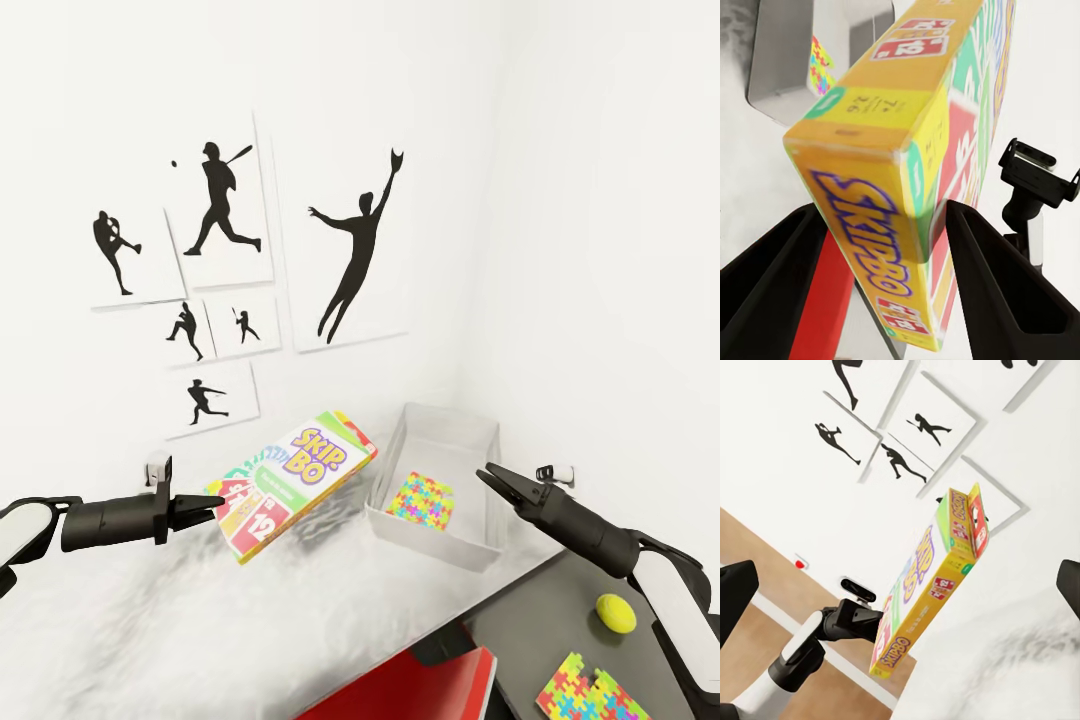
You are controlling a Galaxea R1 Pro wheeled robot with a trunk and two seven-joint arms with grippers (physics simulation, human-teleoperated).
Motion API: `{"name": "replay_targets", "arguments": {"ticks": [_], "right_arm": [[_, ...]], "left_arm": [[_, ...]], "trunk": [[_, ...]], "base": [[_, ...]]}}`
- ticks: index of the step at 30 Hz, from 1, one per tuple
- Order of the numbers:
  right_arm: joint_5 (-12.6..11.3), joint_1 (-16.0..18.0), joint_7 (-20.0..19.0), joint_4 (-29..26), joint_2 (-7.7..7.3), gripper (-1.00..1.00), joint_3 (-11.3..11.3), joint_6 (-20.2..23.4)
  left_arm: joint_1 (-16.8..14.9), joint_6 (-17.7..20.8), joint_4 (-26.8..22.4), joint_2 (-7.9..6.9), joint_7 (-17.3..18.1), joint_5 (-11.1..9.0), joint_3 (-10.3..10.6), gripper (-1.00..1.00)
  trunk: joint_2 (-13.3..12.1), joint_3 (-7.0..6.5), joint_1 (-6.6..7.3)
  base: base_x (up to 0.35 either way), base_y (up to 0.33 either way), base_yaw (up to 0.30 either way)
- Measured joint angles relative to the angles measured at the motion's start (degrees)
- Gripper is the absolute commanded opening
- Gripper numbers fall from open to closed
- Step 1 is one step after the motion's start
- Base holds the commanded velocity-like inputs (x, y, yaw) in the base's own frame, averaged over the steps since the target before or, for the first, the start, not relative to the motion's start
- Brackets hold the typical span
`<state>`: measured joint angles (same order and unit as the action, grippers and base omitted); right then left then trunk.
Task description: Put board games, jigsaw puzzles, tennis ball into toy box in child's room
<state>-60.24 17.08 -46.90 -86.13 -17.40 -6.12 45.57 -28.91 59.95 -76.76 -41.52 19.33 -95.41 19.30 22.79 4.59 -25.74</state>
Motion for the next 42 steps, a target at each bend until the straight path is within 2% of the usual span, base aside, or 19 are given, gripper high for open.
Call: {"name": "replay_targets", "arguments": {"ticks": [21, 28, 30, 33, 35, 36, 37, 38, 39, 40, 41, 42], "right_arm": [[-0.1, -0.1, -0.9, -0.2, 0.00, 1.00, -0.9, 0.0], [0.0, -0.1, -3.0, -0.4, -0.05, 1.00, -1.1, 0.0], [0.0, -0.3, -4.0, -0.4, -0.07, 1.00, -1.8, 0.0], [0.0, -1.6, -5.9, -0.4, -0.08, 1.00, -4.5, 0.2], [0.0, -2.9, -7.0, -0.5, -0.10, 1.00, -7.5, 0.4], [0.0, -3.3, -7.3, -0.5, -0.12, 1.00, -8.4, 0.5], [0.0, -3.9, -7.9, -0.5, -0.14, 1.00, -10.1, 0.7], [0.0, -4.2, -8.3, -0.5, -0.15, 1.00, -10.8, 0.8], [0.0, -4.6, -8.8, -0.5, -0.16, 1.00, -12.1, 1.0], [0.0, -4.9, -9.0, -0.5, -0.16, 1.00, -12.7, 1.1], [0.0, -5.3, -9.4, -0.5, -0.20, 1.00, -13.7, 1.2], [0.0, -5.4, -9.5, -0.5, -0.21, 1.00, -14.2, 1.3]], "left_arm": [[0.0, 0.0, 0.0, 0.03, 0.0, -0.1, 0.0, -1.00], [0.0, 0.0, 0.0, 0.10, 0.0, 0.0, 0.0, -1.00], [0.0, -0.1, 0.0, 0.42, -0.1, 0.0, -0.1, -1.00], [-0.4, -0.2, -0.1, 2.58, -0.4, -0.3, -0.4, -1.00], [-0.8, -0.3, -0.1, 5.34, -0.8, 0.0, -0.5, -1.00], [-0.9, -0.4, -0.1, 6.18, -1.0, -0.2, -0.5, -1.00], [-1.2, -0.5, -0.2, 7.92, -1.8, 0.3, -0.5, -1.00], [-1.6, -0.5, -0.1, 8.95, -2.4, 0.1, -0.6, -1.00], [-2.7, -0.6, 0.0, 11.01, -4.1, 0.4, -0.6, -1.00], [-3.5, -0.5, 0.2, 12.21, -5.3, 0.0, -0.6, -1.00], [-5.2, -0.6, 0.5, 14.41, -8.2, 0.6, -0.6, -1.00], [-6.2, -0.6, 0.6, 15.64, -9.9, 0.1, -0.6, -1.00]], "trunk": [[0.0, 0.00, -0.01], [0.0, 0.00, -0.01], [0.0, 0.00, -0.01], [0.0, 0.00, -0.01], [0.0, 0.00, -0.01], [0.0, 0.00, -0.01], [0.0, 0.00, -0.01], [0.0, 0.00, -0.01], [0.0, 0.00, -0.01], [0.0, 0.00, -0.01], [0.0, 0.00, -0.01], [0.0, 0.00, -0.01]], "base": [[0.023, 0.000, 0.000], [0.000, 0.000, 0.000], [0.000, 0.000, 0.000], [0.000, 0.000, 0.000], [0.000, 0.000, 0.000], [0.000, 0.000, 0.000], [0.000, 0.000, 0.000], [0.000, 0.000, 0.000], [0.000, 0.000, 0.000], [0.000, 0.000, 0.000], [0.000, 0.000, 0.000], [0.000, 0.000, 0.000]]}}
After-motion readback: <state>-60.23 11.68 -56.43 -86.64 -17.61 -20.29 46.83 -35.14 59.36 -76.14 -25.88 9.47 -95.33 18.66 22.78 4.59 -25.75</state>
